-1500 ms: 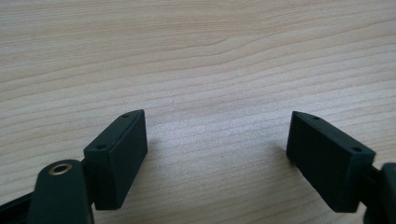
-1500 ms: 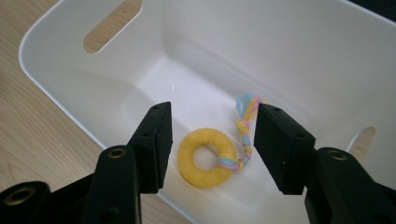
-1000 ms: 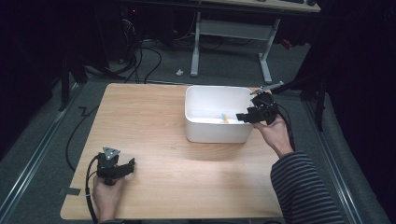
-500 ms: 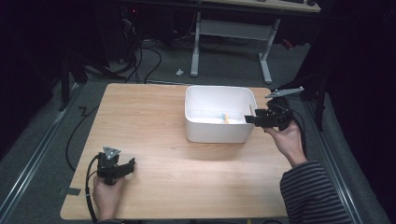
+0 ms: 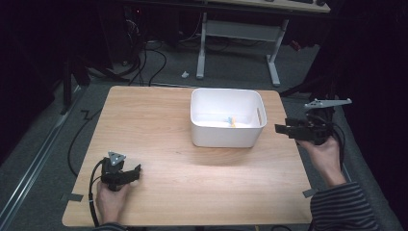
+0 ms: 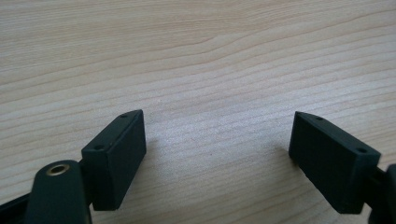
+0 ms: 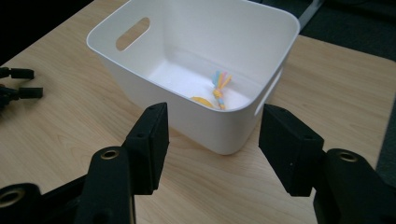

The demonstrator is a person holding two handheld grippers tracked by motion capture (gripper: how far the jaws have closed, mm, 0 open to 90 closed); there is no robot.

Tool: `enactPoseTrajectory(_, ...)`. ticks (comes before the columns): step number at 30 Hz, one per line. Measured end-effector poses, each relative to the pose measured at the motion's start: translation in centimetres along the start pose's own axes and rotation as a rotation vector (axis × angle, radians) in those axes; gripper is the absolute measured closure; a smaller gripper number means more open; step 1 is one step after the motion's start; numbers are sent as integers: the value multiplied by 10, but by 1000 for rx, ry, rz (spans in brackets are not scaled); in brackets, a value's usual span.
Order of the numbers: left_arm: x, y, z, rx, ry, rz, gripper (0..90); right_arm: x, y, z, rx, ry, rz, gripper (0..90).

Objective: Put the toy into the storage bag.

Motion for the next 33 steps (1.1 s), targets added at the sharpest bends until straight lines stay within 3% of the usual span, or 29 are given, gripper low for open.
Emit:
enactPoseTrajectory(5, 0, 0, 0, 1, -1, -1, 193, 3, -17, 15, 16, -34, 11, 433)
enactPoseTrajectory(7, 1, 0, 0, -1, -6, -6, 183, 0, -30, 23, 46, -27, -2, 435)
enactPoseTrajectory(10, 1, 0, 0, -1, -6, -5, 181, 1, -37, 26, 51, -37, -2, 435)
enactPoseTrajectory(17, 2, -1, 0, -5, -15, -15, 165, -14, -52, 32, 74, -41, 6, 438)
enactPoseTrajectory(25, 2, -1, 0, -5, -9, -11, 163, -34, -61, 19, 95, -14, 23, 444)
enactPoseTrajectory(33, 2, -1, -1, -5, -8, -8, 162, -46, -70, -7, 61, 9, 38, 446)
Point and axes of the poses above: each handheld gripper's, and its own axes: z roughly backward along the jaws, y roughly out of its top, x roughly to its right, the point moved 9 cm from there along -z, roughly forward along the jaws, and after that the axes turned 9 degrees about z, right-handed, at the moved point
